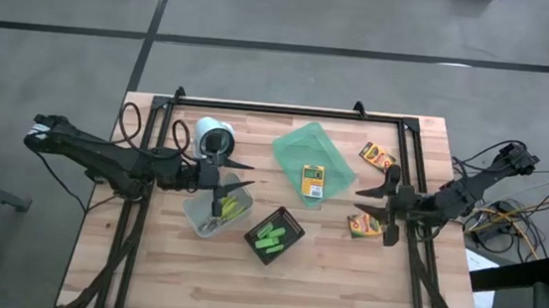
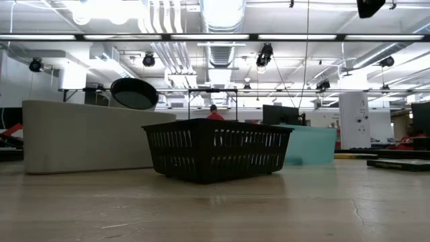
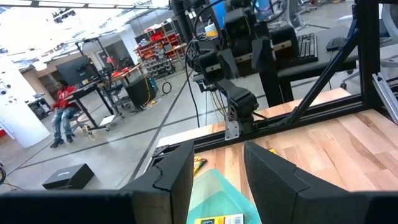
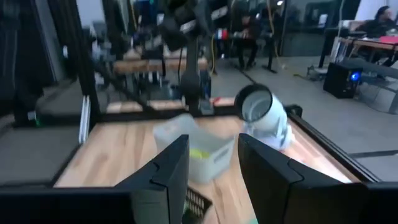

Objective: Pick & Place School Supplies
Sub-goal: Put the crayon box into the light green bin

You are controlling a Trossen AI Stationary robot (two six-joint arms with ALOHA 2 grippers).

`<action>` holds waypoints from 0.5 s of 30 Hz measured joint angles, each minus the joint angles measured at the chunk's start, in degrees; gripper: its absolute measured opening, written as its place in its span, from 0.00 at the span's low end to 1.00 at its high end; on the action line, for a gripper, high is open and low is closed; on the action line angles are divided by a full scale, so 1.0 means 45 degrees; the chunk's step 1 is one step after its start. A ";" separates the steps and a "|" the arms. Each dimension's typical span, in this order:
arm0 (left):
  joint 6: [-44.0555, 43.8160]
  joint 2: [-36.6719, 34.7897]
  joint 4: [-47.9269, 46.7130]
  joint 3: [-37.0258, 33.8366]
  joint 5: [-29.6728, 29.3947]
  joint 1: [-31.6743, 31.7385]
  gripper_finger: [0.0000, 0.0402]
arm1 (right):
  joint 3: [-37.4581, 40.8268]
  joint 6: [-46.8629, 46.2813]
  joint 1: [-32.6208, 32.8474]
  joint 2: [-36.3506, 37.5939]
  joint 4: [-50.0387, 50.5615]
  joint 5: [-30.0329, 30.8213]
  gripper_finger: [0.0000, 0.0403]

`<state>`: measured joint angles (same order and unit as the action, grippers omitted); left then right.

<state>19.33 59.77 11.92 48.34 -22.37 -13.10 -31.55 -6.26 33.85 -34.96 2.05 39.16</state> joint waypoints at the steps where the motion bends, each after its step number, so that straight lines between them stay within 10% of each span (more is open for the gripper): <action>1: 0.0000 -0.0001 0.0000 0.0000 -0.0005 0.0004 0.37 | 0.0002 -0.0029 0.0000 0.0005 -0.0284 0.0030 0.33; 15: -0.0693 0.0000 0.0005 0.0000 0.0077 0.0000 0.37 | 0.0005 -0.1564 -0.0001 -0.0101 -0.1667 0.0072 0.33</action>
<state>16.21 59.77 11.94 48.34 -22.02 -13.10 -31.53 -13.30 33.84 -35.42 -5.45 39.48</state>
